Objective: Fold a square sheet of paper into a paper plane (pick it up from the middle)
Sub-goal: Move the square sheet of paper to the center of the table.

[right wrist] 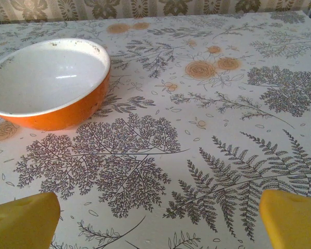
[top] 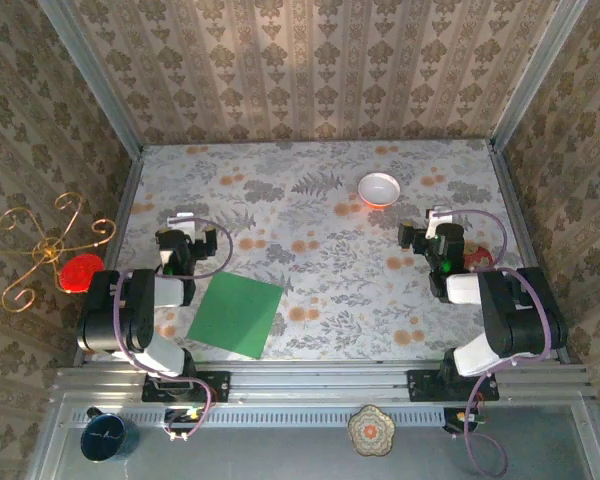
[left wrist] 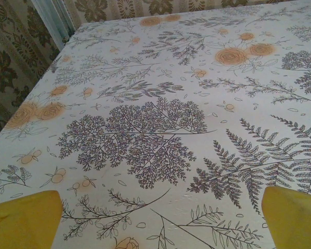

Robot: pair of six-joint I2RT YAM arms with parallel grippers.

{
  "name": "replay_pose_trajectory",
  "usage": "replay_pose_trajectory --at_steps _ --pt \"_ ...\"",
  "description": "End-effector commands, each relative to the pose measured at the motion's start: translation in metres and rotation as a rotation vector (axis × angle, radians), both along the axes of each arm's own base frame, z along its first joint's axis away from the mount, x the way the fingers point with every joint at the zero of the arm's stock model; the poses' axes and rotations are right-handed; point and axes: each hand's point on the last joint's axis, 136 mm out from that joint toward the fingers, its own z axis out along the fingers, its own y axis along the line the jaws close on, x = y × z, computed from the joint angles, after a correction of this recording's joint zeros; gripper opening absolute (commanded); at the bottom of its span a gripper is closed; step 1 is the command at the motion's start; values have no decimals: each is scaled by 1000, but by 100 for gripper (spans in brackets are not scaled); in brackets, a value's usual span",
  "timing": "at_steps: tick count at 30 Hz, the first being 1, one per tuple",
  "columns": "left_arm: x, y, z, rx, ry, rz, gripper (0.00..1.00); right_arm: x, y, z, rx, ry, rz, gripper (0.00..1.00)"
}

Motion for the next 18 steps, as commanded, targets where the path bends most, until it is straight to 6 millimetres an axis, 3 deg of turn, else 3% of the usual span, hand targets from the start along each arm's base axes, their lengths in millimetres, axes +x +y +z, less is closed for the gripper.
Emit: replay_pose_trajectory --at_steps 1,18 --pt "9 -2 12 11 -42 -15 100 8 1 10 -9 -38 13 100" --pt "10 -4 11 -16 -29 -55 100 8 1 10 -9 -37 12 100"
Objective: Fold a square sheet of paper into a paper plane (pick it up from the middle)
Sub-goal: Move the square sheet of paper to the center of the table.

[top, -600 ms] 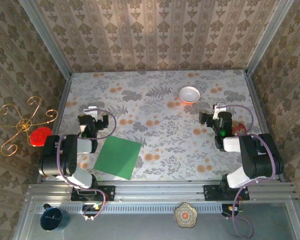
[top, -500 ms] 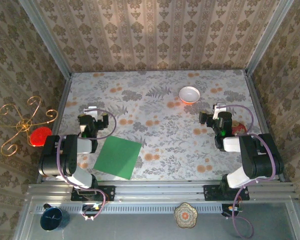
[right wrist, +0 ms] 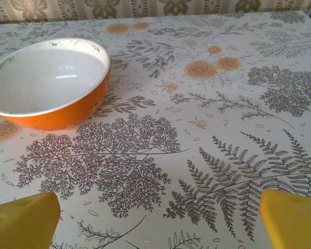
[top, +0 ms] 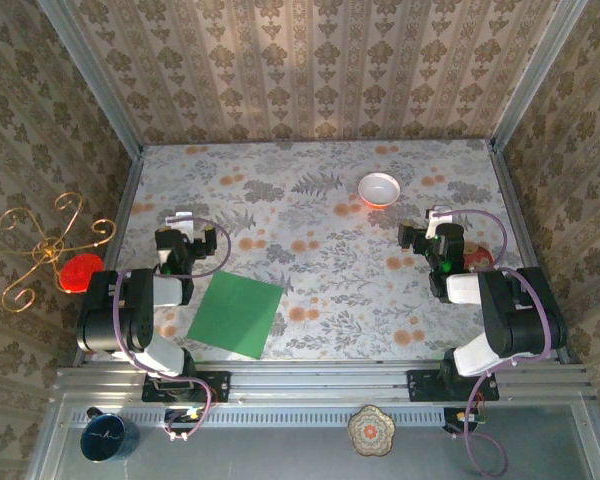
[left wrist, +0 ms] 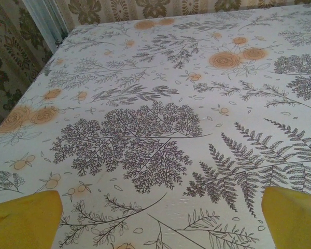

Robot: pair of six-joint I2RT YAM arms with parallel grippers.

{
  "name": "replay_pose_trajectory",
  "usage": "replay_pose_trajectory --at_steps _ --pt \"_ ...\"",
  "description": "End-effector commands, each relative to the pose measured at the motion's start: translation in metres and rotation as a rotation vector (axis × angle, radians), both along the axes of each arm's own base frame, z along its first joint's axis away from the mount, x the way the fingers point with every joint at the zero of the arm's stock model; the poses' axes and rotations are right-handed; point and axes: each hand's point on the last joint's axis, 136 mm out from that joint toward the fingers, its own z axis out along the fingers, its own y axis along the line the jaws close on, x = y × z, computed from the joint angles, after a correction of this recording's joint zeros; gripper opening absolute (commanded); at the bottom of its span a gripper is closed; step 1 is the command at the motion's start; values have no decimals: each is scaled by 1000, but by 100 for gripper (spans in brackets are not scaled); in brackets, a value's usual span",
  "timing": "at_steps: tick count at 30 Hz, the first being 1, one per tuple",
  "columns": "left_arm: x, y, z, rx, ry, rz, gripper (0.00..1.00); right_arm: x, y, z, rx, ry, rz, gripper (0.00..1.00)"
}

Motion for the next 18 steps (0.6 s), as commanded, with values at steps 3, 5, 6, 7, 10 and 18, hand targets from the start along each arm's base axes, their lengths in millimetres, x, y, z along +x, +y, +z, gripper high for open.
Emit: replay_pose_trajectory --at_steps 3,5,6,7,10,18 --pt "8 -3 8 4 -22 -23 100 8 0 11 -9 -38 12 100" --pt "8 -2 8 4 -23 -23 100 8 1 11 -8 -38 12 100" --pt "8 -2 9 4 -24 -23 100 8 1 10 -7 -36 12 100" --pt "8 -3 9 4 -24 -23 100 9 1 10 -8 -37 13 100" --pt "8 -3 9 4 -24 -24 100 9 1 10 -7 -35 13 100" --pt "8 -3 9 2 -24 -23 100 8 1 11 -7 -39 13 100"
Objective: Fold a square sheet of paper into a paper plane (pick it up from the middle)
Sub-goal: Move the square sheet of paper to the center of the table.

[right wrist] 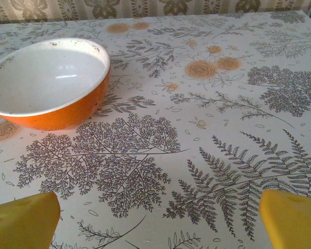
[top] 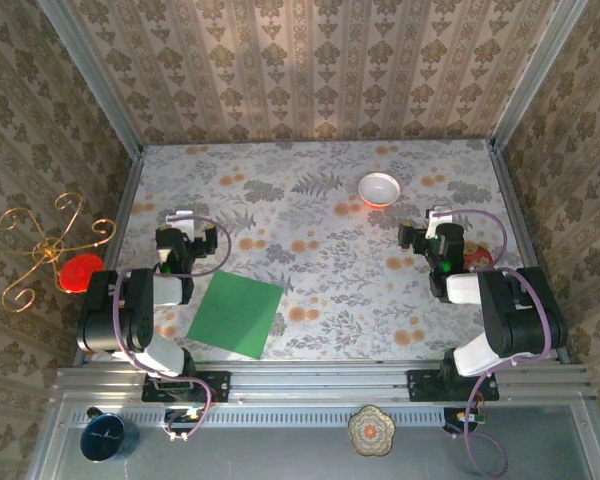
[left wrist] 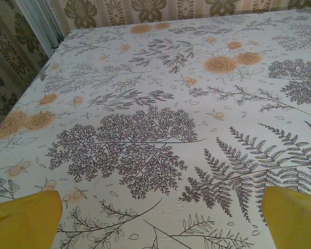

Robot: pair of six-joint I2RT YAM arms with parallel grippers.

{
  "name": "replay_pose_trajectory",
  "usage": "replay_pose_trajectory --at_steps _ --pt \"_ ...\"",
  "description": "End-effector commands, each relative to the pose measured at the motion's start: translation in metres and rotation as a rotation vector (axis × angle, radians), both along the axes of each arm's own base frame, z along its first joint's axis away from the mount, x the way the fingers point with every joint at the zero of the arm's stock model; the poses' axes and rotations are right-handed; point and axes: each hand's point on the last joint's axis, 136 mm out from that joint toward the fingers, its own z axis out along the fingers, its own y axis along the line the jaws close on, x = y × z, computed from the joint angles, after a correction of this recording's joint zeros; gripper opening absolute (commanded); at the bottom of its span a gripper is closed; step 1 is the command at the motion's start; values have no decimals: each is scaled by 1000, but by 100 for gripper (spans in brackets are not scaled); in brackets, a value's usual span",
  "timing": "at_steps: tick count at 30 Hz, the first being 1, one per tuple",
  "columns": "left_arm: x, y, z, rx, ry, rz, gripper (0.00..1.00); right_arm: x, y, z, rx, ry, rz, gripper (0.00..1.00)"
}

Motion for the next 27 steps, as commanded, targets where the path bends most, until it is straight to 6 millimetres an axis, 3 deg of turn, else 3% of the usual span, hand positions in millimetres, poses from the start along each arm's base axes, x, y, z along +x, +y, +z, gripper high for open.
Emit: replay_pose_trajectory --at_steps 1,4,8,13,18,23,27 --pt "6 -1 6 8 -16 -13 100 8 1 11 -8 -39 14 100" --pt "6 -1 6 10 -18 -13 100 7 0 13 -8 -50 11 100" --pt "5 -6 12 40 -11 -16 100 -1 -7 34 -9 -83 -34 100" --pt "9 -11 39 83 72 3 100 -13 -17 73 33 -95 -112 100" --pt "11 -25 73 -17 81 22 100 -21 -22 87 152 19 -204 100" --pt "10 -45 95 -193 189 50 100 -25 -5 100 284 111 -173 100" --pt "5 -87 100 -243 277 -73 100 -27 27 109 385 188 -47 100"
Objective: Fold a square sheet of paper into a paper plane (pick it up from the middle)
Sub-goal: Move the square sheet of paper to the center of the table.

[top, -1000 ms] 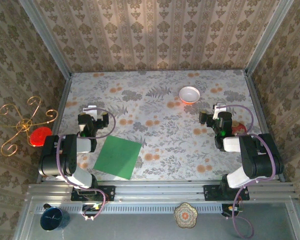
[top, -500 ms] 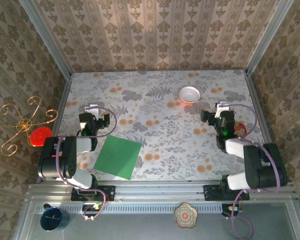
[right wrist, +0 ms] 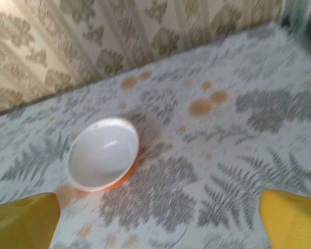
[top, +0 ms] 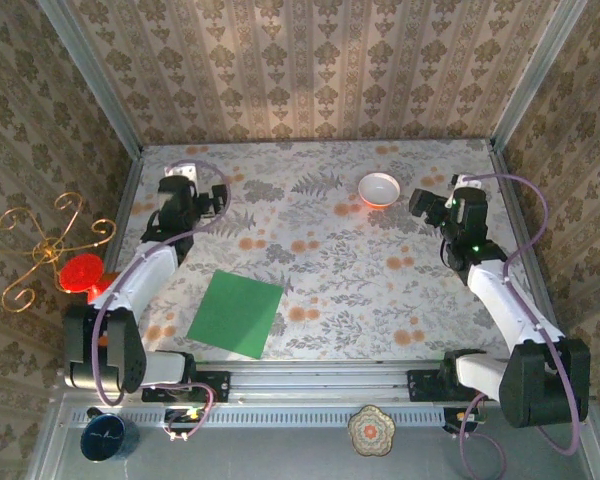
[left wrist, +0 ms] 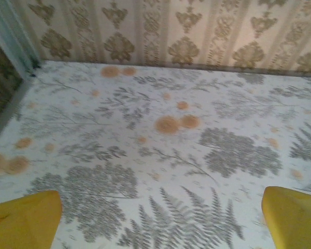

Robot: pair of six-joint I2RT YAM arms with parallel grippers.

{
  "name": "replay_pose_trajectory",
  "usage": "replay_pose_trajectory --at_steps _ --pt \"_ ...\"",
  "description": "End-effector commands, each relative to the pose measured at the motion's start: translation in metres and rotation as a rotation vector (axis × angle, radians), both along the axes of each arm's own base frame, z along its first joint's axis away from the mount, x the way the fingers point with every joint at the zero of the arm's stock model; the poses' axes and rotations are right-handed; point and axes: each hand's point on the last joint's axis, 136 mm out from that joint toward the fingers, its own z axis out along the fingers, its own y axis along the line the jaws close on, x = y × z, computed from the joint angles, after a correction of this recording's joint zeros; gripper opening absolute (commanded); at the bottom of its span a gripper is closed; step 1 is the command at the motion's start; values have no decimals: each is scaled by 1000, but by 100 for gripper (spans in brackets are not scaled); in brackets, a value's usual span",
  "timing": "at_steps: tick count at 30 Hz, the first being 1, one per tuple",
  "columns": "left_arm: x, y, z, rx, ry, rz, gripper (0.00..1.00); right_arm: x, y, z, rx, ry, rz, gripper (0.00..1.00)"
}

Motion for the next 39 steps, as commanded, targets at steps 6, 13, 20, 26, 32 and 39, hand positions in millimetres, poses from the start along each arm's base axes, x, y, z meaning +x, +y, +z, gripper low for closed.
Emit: replay_pose_trajectory --at_steps 6,13,20,26,32,39 --pt "-32 -58 -32 -50 259 -116 100 -26 97 -20 36 250 280 100" --pt "-39 -62 -38 -140 314 -98 100 -53 214 -71 -152 426 558 98" --pt "-43 -40 -43 -268 354 -30 100 -99 297 -129 -381 584 766 95" --pt "-45 -25 -46 -294 368 4 100 -113 331 -147 -487 614 855 95" --pt "-45 -18 -47 -302 375 25 100 -107 346 -161 -552 646 854 95" --pt "-45 -15 -51 -306 387 30 100 -91 358 -174 -609 656 833 94"
